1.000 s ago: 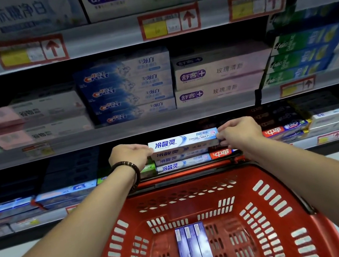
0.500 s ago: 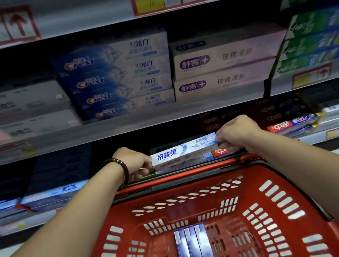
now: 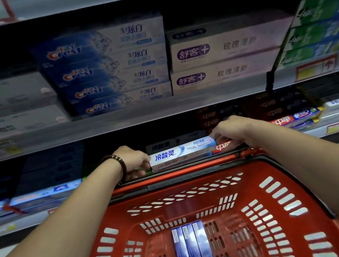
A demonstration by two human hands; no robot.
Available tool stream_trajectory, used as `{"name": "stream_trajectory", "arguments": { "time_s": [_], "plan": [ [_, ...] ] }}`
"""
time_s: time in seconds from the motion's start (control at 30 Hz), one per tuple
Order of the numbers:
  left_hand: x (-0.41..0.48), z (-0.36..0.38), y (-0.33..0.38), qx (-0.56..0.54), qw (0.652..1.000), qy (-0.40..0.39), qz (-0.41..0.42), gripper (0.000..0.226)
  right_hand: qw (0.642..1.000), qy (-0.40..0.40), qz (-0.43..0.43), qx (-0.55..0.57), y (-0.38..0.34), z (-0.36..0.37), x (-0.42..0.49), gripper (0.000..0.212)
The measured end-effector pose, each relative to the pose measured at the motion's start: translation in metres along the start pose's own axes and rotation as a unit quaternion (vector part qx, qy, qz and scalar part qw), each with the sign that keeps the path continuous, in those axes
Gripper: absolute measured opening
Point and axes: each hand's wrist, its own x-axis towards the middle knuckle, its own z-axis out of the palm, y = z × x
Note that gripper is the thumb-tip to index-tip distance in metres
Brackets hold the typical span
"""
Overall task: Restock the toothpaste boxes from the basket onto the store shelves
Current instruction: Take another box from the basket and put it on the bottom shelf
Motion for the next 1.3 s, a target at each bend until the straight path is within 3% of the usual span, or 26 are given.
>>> {"name": "stream_trajectory", "arguments": {
  "time_s": [0.33,0.8,1.03,1.3],
  "plan": [
    [0.003,0.007,-0.003,-0.028,1.000,0.001,0.002,0.017,0.992,-0.095,0.079,-0.009,0.002,-0.005,0.005,0.029],
    [0.005,0.008,-0.006,-0.061,0.998,0.005,0.005,0.021,0.993,-0.104,0.052,-0.023,0.000,-0.004,-0.001,0.032],
    [-0.005,0.008,-0.001,-0.057,0.998,0.022,0.000,0.020,0.997,-0.068,0.041,-0.017,0.001,-0.003,0.000,0.028],
    [-0.019,-0.001,0.005,-0.086,0.993,0.078,0.038,0.018,0.999,0.034,-0.005,0.012,-0.006,-0.010,-0.011,0.024]
  ]
}}
